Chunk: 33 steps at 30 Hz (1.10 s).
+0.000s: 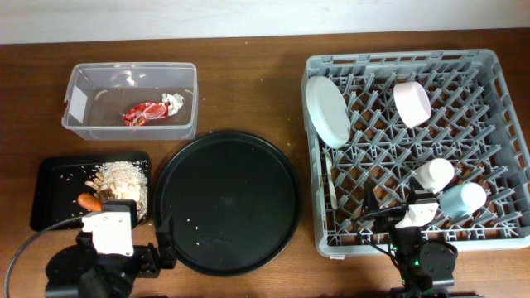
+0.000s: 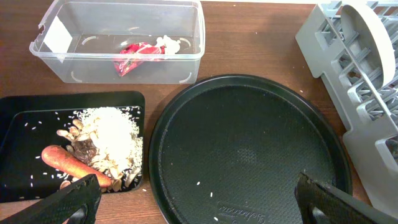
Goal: Sort waste into correct bins and load items into the dishwasher rack
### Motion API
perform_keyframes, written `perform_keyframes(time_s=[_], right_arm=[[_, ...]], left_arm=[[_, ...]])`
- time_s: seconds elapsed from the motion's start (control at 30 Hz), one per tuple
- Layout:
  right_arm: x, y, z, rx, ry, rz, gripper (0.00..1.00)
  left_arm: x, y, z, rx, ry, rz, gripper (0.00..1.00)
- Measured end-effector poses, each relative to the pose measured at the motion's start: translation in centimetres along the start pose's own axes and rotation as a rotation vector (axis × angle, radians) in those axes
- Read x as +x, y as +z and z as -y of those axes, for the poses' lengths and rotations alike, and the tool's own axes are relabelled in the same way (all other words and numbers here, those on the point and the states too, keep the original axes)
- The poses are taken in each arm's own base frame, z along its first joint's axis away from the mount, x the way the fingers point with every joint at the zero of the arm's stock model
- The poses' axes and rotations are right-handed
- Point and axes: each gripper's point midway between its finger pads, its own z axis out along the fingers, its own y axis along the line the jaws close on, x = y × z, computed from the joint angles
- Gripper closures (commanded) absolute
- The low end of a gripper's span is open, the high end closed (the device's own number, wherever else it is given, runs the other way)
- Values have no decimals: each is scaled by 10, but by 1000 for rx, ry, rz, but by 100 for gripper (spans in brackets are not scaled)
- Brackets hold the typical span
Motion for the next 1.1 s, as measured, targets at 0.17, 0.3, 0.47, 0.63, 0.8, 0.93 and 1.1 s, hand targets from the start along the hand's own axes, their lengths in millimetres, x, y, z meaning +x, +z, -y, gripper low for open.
perform_keyframes(time_s=[0.17,0.3,0.47,0.63,0.8,0.93,1.1], right_arm=[[0,0,0,0,-1,0,1],[0,0,1,3,0,0,1],[0,0,1,3,0,0,1],[0,0,1,3,0,0,1],[0,0,1,4,0,1,1],[0,0,1,7,-1,0,1],[0,0,1,8,-1,0,1]], left_arm=[[0,0,0,0,0,0,1],[0,0,0,0,0,0,1],[0,0,0,0,0,0,1],[0,0,0,0,0,0,1],[5,12,-1,-2,20,33,1],[15,40,3,28,59,200,1],[22,84,0,35,82,442,1]])
